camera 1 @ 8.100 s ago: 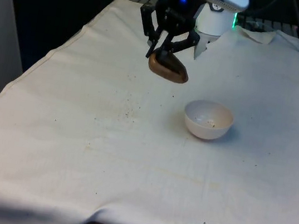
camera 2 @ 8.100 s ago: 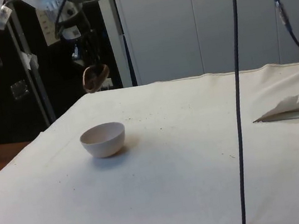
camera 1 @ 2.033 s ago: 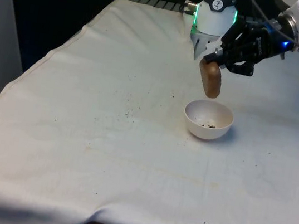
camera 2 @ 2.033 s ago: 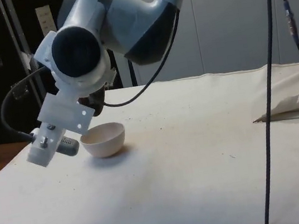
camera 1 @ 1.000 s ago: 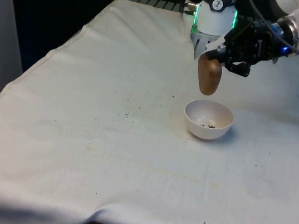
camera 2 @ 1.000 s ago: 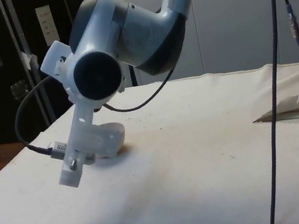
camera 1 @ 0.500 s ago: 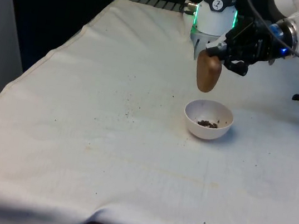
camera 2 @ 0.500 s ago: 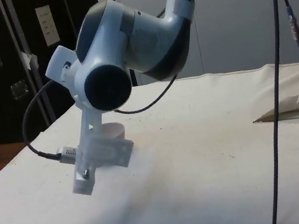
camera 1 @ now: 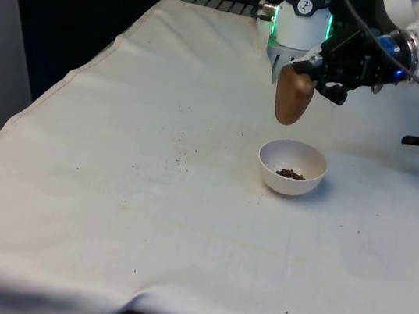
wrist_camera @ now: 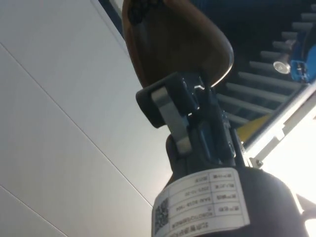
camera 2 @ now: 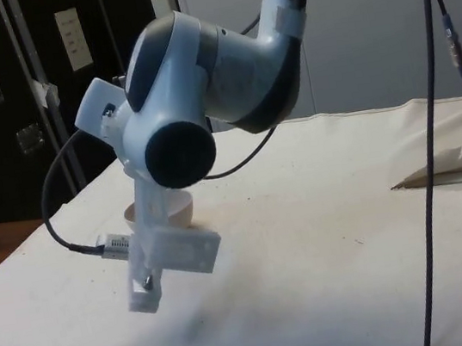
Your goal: Pour the coffee beans from the cup into the bowl.
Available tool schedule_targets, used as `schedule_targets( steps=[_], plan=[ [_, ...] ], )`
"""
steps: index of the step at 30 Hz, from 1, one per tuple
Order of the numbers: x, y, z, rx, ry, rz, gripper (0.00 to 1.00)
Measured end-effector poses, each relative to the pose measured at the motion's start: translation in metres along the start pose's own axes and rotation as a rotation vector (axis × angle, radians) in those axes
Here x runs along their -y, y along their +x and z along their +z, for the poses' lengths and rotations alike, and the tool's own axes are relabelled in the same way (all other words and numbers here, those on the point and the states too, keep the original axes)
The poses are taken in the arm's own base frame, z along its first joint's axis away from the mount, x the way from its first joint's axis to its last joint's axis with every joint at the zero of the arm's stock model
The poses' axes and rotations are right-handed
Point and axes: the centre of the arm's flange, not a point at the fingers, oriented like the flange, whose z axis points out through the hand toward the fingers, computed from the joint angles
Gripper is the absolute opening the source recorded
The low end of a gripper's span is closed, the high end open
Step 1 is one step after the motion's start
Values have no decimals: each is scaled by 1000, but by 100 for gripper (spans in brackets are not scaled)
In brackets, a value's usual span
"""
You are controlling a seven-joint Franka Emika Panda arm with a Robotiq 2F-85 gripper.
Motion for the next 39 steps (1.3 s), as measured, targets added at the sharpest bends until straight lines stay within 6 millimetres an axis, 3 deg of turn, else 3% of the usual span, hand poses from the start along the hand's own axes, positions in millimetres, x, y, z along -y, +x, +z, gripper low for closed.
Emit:
schedule_targets(
  steps=[39],
  plan=[
    [3,4,-13,-30,-166,-35,1]
  ],
)
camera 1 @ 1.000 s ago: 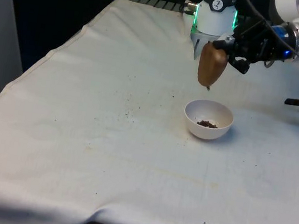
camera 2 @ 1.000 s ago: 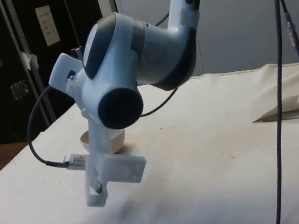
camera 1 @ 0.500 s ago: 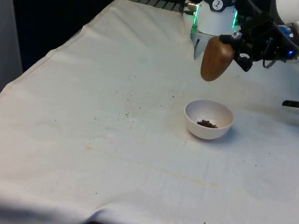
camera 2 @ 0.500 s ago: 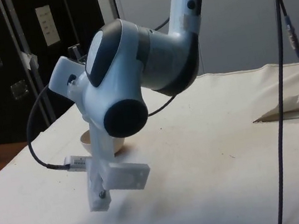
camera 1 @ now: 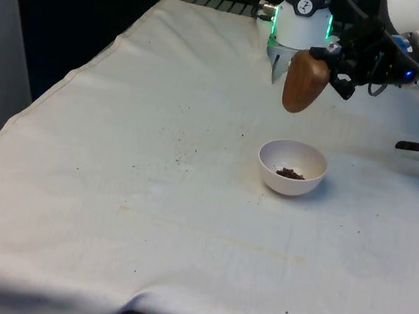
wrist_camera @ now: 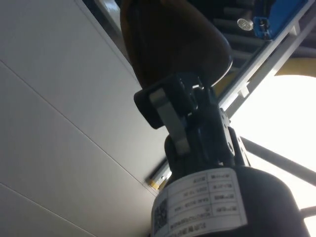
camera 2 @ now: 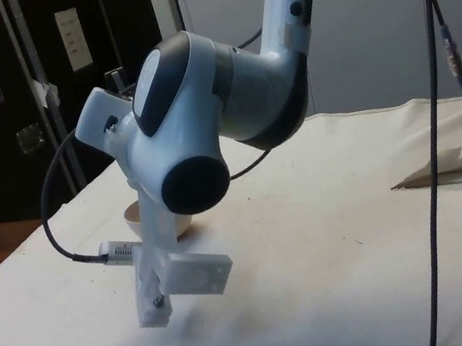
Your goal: Pour the coffee beans from the cup into the bowl.
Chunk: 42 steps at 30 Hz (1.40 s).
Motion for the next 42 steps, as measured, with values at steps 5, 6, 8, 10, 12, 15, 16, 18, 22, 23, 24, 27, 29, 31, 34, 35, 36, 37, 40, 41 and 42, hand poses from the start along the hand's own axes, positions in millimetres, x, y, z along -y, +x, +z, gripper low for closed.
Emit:
schedule_targets(
  steps=[5,6,8,10,12,15,16,18,22,23,24,27,29,31,34,35,36,37,40,41,42],
  plan=[
    [0,0,0,0,0,-7,1],
    [0,0,0,0,0,-12,1],
    [0,0,0,-1,-1,-23,1],
    [0,0,0,-5,-3,-41,1],
    [0,1,-1,-9,-4,-55,1],
    [0,1,-3,-13,-4,-64,1],
    [-1,1,-3,-13,-4,-65,1],
    [-1,1,-4,-12,-5,-65,1],
    [0,1,-5,-4,-16,-47,1],
    [0,1,-5,-4,-16,-47,1],
    [0,1,-5,-4,-16,-47,1],
    [2,-1,-7,11,-38,-22,1],
    [2,-2,-7,19,-51,-9,1],
    [1,-2,-8,23,-67,0,1],
    [0,-3,-10,24,-78,2,1],
    [1,-3,-10,25,-83,1,1],
    [1,-3,-9,26,-89,0,1],
    [1,-3,-9,26,-89,0,1],
    [1,-3,-9,26,-92,0,1],
    [1,-3,-9,26,-92,0,1],
    [1,-3,-9,26,-92,0,1]
  ],
)
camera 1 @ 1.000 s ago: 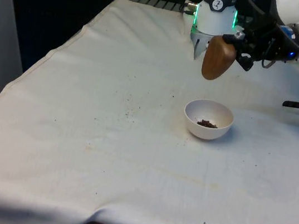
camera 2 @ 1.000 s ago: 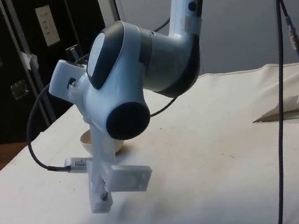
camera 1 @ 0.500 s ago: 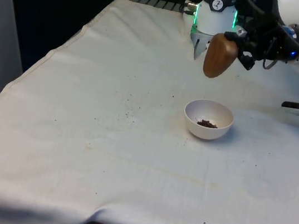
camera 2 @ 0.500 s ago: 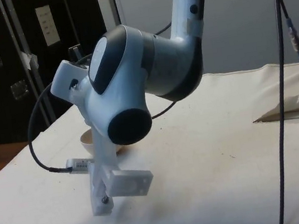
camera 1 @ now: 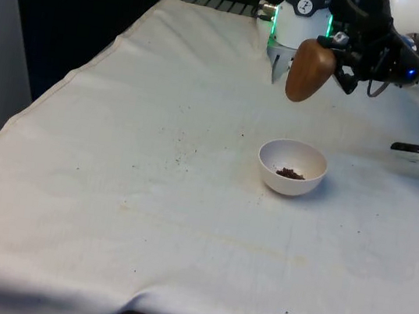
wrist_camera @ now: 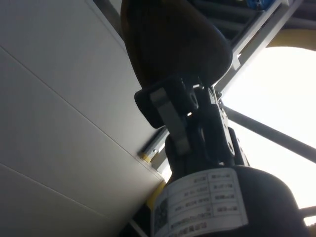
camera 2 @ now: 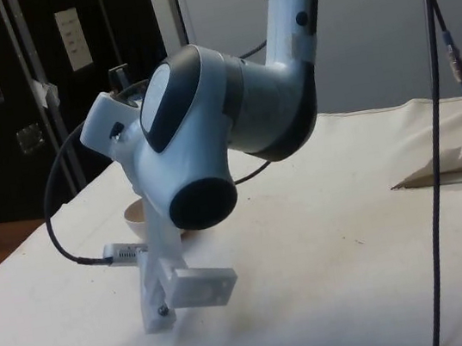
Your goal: Pour the coffee beans from the cup into the bowl.
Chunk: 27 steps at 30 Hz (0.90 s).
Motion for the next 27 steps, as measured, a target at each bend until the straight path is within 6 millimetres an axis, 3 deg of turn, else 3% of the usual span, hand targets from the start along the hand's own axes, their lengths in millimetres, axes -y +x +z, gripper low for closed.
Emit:
schedule_targets(
  steps=[27],
  plan=[
    [5,-2,13,20,45,28,1]
  ],
)
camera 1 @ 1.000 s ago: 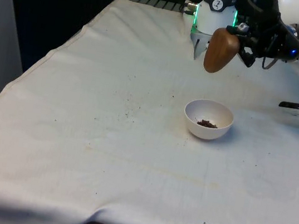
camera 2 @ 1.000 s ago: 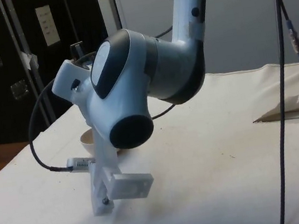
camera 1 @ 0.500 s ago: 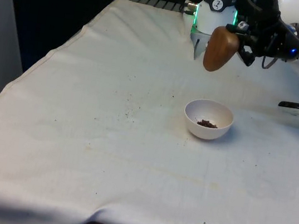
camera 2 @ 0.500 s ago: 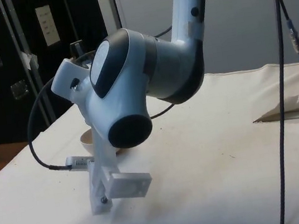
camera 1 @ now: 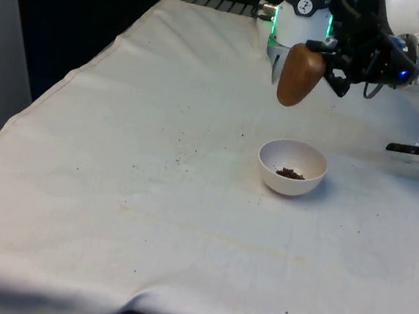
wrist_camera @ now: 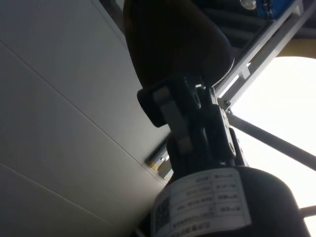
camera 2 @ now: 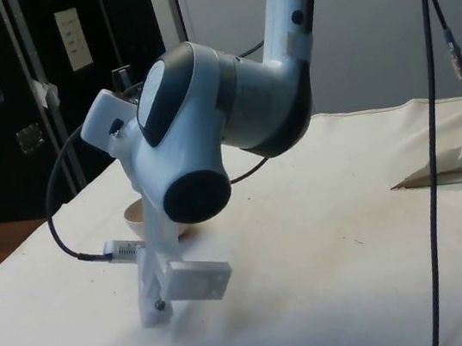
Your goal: Pour the coffee beans from the cup into the bowl.
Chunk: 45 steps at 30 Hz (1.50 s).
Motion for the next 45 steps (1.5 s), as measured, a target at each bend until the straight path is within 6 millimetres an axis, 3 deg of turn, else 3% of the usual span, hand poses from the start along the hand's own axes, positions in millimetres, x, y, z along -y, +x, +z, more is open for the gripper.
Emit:
schedule_targets(
  steps=[45],
  plan=[
    [-5,-18,65,74,197,42,1]
  ],
)
